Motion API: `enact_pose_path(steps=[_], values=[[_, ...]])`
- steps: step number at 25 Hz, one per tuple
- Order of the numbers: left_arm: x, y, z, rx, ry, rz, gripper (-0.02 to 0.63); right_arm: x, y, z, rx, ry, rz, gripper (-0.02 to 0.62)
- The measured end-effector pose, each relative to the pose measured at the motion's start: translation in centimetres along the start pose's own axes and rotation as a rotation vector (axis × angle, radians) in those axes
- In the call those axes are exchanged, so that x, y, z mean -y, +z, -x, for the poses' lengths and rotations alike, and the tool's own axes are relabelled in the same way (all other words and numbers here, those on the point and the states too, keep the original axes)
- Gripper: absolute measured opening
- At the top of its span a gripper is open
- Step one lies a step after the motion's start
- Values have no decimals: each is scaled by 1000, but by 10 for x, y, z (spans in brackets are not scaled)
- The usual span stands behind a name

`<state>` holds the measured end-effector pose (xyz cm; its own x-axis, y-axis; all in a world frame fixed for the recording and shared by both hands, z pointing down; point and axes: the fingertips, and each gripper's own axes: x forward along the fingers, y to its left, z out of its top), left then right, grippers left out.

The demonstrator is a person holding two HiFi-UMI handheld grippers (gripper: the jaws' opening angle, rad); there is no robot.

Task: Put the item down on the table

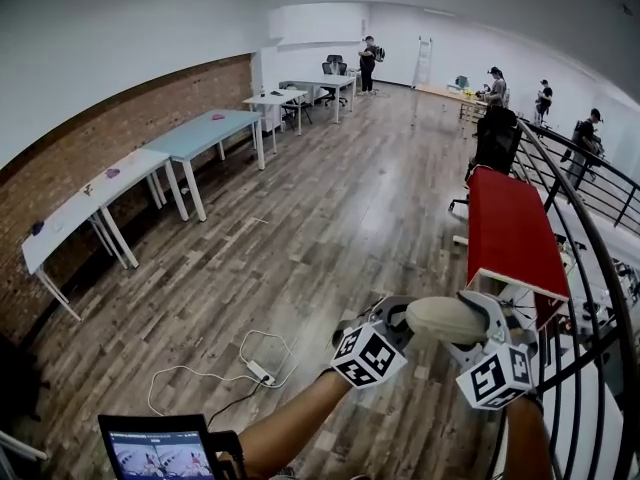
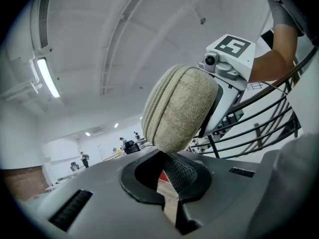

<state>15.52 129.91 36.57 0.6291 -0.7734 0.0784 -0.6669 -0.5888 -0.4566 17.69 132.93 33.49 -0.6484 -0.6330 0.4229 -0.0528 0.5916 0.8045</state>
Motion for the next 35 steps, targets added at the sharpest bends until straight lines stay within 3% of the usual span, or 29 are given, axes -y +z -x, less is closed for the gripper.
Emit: enact_pose_path(steps=[4, 10, 16, 23, 35], values=[[18, 11, -48, -12, 22, 2, 2, 15, -49, 14, 19, 16, 15, 304], [32, 31, -77, -25, 43, -7, 2, 37, -79, 35, 44, 13, 34, 304], [35, 23, -96, -49, 58, 0, 2, 33, -102, 30, 56, 39, 25, 304], [7, 5, -127, -60, 45, 2, 2, 54, -122, -3, 53, 44, 6, 304], [-90, -38, -151, -38, 12, -7, 2, 104, -108, -97, 22, 23, 5, 304]])
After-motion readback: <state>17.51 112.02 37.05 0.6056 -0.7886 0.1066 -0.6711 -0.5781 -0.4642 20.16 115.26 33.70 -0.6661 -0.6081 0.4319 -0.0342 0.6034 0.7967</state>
